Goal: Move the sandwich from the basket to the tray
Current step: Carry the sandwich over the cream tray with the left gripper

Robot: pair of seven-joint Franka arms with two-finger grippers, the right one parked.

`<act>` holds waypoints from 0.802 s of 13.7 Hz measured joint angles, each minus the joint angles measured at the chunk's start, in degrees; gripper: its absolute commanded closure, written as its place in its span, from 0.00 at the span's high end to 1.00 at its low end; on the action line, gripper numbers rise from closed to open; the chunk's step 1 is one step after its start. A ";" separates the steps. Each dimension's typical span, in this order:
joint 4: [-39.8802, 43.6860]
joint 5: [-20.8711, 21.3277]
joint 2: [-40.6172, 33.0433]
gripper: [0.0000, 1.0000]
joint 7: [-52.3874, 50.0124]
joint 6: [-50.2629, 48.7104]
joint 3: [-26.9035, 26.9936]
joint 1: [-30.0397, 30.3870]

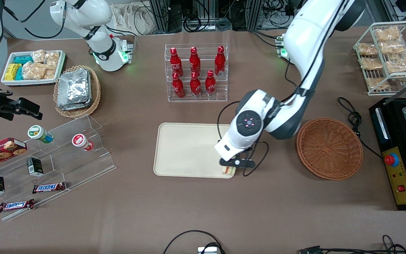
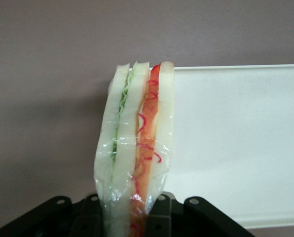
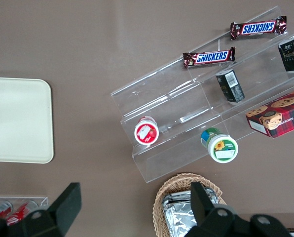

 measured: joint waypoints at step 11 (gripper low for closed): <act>0.18 0.02 6.45 1.00 -3.96 6.91 0.39 -1.40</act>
